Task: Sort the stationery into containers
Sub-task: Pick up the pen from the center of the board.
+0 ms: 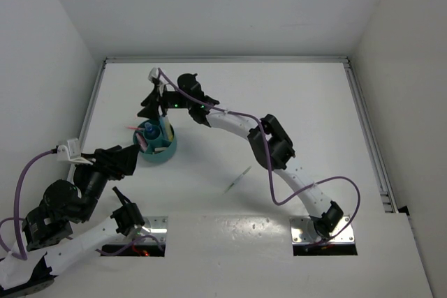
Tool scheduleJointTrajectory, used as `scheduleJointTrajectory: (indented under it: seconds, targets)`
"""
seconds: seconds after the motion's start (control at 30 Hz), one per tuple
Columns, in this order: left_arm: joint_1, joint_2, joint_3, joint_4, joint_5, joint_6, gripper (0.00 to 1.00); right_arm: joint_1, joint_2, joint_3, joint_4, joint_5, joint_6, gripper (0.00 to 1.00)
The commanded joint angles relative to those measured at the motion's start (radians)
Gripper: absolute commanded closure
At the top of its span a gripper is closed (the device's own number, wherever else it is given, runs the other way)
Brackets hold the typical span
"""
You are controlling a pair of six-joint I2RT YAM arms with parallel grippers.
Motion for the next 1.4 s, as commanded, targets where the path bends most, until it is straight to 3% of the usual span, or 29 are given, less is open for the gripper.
scheduleJointTrajectory:
  seconds: [0.0,0.07,0.1,0.13,0.17,0.2,0.27,0.3,0.33,0.37,0.4,0.43,0.5,0.53,0.6,0.67,0.73,0.8,0.83,0.93,1.37]
  targets:
    - [0.010,-0.014,-0.001,0.030,0.004,0.011,0.18,-0.035,-0.152,0.039,-0.084,-0.014,-0.061,0.51]
    - [0.010,-0.014,-0.001,0.030,0.004,0.011,0.27,-0.049,-0.183,0.082,-0.234,-0.005,-0.183,0.61]
    - [0.010,-0.005,-0.001,0.030,0.014,0.011,0.32,-0.064,-0.200,0.082,-0.376,-0.005,-0.235,0.71]
    - [0.010,-0.004,-0.001,0.030,0.014,0.011,0.41,-0.064,-0.242,0.082,-0.461,-0.043,-0.310,1.00]
    - [0.010,0.006,-0.001,0.039,0.014,0.011,0.58,-0.078,-0.264,0.082,-0.547,-0.043,-0.451,1.00]
    - [0.010,0.006,-0.001,0.039,0.025,0.020,0.67,-0.092,-0.284,0.091,-0.766,-0.061,-0.545,1.00]
    - [0.010,0.017,-0.001,0.039,0.025,0.020,0.79,-0.092,-0.328,0.049,-1.014,-0.063,-0.813,1.00]
    - [0.010,0.017,-0.001,0.039,0.034,0.020,0.81,-0.092,-0.400,0.008,-1.120,-0.048,-1.065,0.90]
    - [0.010,0.017,-0.001,0.039,0.034,0.030,0.81,-0.092,-0.439,-0.040,-1.348,-0.013,-1.204,0.64]
    - [0.010,0.026,-0.001,0.039,0.034,0.030,0.78,-0.092,-0.479,-0.168,-1.438,0.018,-1.318,0.51]
    - [0.010,0.026,-0.001,0.039,0.034,0.030,0.60,-0.092,-0.569,-0.250,-1.500,0.056,-1.474,0.43]
    - [0.010,0.026,-0.001,0.039,0.034,0.030,0.49,-0.092,-0.617,-0.339,-1.555,0.137,-1.531,0.36]
    - [0.010,0.026,-0.001,0.039,0.034,0.030,0.29,-0.081,-0.747,-0.612,-1.545,0.251,-1.639,0.36]
    - [0.019,0.026,-0.001,0.039,0.034,0.030,0.26,-0.081,-0.772,-0.736,-1.507,0.277,-1.648,0.36]
    - [0.019,0.026,-0.001,0.039,0.034,0.030,0.24,-0.072,-0.783,-0.775,-1.506,0.281,-1.649,0.43]
    - [0.019,0.017,-0.001,0.039,0.034,0.030,0.24,-0.083,-0.783,-0.784,-1.517,0.270,-1.649,0.60]
    - [0.019,0.017,-0.001,0.039,0.034,0.030,0.24,-0.072,-0.792,-0.818,-1.507,0.280,-1.673,0.65]
    - [0.019,0.017,-0.001,0.039,0.034,0.030,0.24,-0.072,-0.792,-0.818,-1.516,0.255,-1.717,0.62]
    - [0.019,0.017,-0.001,0.039,0.034,0.030,0.24,-0.072,-0.781,-0.818,-1.516,0.245,-1.718,0.54]
    - [0.019,0.017,-0.001,0.039,0.034,0.030,0.24,-0.061,-0.752,-0.818,-1.494,0.236,-1.718,0.52]
    - [0.019,0.008,-0.001,0.039,0.034,0.030,0.24,0.064,-0.660,-0.807,-1.410,0.320,-1.656,0.60]
